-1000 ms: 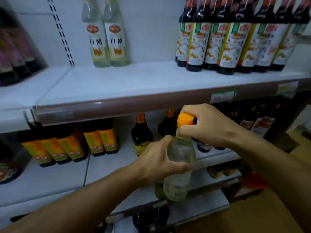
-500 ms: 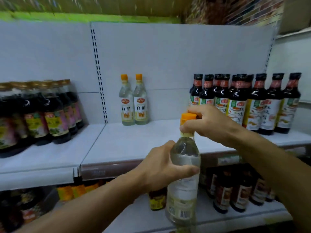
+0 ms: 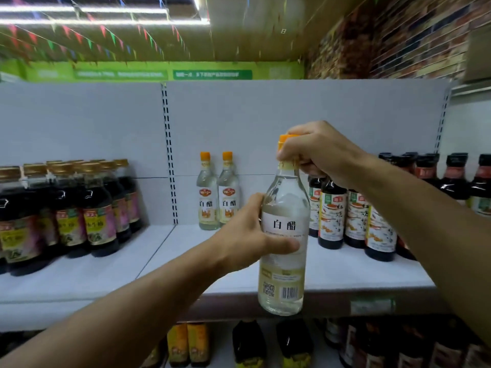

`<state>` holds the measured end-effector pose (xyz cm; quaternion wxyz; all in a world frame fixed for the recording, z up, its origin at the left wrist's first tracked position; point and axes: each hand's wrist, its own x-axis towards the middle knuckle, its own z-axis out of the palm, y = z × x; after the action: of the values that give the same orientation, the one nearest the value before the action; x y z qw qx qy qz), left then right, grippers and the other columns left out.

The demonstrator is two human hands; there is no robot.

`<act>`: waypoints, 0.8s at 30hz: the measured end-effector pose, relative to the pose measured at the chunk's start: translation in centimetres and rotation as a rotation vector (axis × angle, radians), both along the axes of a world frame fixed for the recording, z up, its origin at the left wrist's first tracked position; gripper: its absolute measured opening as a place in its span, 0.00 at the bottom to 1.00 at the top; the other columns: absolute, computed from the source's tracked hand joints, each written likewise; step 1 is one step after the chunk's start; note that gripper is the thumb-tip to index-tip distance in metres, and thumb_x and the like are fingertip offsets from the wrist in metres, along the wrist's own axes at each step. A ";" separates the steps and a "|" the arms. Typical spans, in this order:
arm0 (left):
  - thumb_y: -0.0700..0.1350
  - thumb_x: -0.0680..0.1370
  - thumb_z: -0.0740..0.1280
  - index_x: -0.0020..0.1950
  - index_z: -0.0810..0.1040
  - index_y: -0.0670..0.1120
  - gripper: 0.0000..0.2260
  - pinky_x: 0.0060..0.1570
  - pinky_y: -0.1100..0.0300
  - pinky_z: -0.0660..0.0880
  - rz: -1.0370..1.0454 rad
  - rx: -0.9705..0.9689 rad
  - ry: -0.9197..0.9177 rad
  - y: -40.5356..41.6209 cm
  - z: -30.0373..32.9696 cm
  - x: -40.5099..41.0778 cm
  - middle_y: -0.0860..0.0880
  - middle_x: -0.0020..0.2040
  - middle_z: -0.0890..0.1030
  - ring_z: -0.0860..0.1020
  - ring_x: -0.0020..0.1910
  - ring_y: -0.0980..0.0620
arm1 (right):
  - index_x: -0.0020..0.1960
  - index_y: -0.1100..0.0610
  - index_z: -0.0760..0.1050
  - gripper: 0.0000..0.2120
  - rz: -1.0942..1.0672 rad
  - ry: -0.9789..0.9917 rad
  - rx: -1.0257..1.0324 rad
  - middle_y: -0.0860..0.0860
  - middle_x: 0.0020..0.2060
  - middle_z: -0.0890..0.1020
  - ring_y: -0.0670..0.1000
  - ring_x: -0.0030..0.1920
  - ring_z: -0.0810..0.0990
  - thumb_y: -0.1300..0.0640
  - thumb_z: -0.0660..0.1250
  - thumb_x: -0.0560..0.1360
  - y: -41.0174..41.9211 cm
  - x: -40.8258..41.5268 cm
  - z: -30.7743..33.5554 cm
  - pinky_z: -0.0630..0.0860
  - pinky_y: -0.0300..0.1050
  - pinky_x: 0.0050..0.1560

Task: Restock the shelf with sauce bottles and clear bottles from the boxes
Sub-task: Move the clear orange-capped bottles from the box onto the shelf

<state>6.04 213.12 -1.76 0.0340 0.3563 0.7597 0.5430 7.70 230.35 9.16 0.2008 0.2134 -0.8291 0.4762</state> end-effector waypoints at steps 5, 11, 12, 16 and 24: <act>0.43 0.64 0.79 0.66 0.67 0.53 0.35 0.54 0.48 0.80 0.010 0.022 0.004 0.8 0.9 -1.9 0.49 0.53 0.83 0.83 0.52 0.51 | 0.30 0.55 0.65 0.15 -0.006 0.006 -0.027 0.49 0.23 0.65 0.49 0.23 0.58 0.61 0.68 0.69 0.9 -2.5 1.3 0.51 0.40 0.25; 0.42 0.68 0.79 0.65 0.69 0.52 0.30 0.53 0.50 0.81 0.051 0.038 0.020 1.2 -0.1 -5.7 0.52 0.52 0.83 0.83 0.50 0.54 | 0.28 0.54 0.64 0.16 -0.055 -0.004 -0.044 0.50 0.24 0.65 0.49 0.23 0.59 0.62 0.68 0.70 1.5 -6.1 1.2 0.51 0.45 0.27; 0.43 0.68 0.79 0.65 0.69 0.52 0.30 0.53 0.50 0.81 0.066 0.044 0.026 1.2 -0.4 -6.6 0.52 0.52 0.83 0.83 0.51 0.53 | 0.29 0.55 0.65 0.15 -0.066 -0.001 -0.036 0.51 0.24 0.65 0.50 0.24 0.59 0.62 0.68 0.70 1.5 -6.8 1.1 0.51 0.45 0.27; 0.44 0.68 0.79 0.64 0.70 0.53 0.28 0.54 0.49 0.81 0.087 0.035 0.050 1.7 -1.3 -10.6 0.53 0.54 0.82 0.82 0.53 0.53 | 0.35 0.57 0.69 0.10 -0.103 0.025 0.079 0.52 0.27 0.68 0.51 0.26 0.64 0.59 0.69 0.71 1.2 -10.3 0.3 0.58 0.43 0.25; 0.45 0.70 0.77 0.64 0.68 0.57 0.27 0.53 0.55 0.80 0.121 0.044 0.042 2.7 -2.5 -18.3 0.58 0.52 0.81 0.81 0.50 0.60 | 0.43 0.58 0.71 0.11 -0.213 0.027 0.219 0.53 0.31 0.70 0.48 0.25 0.70 0.52 0.70 0.75 1.3 -18.0 -1.1 0.69 0.43 0.25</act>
<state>-12.25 215.78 -4.24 -0.0227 0.3216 0.7683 0.5529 -10.31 231.68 8.09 0.2369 0.1513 -0.8912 0.3560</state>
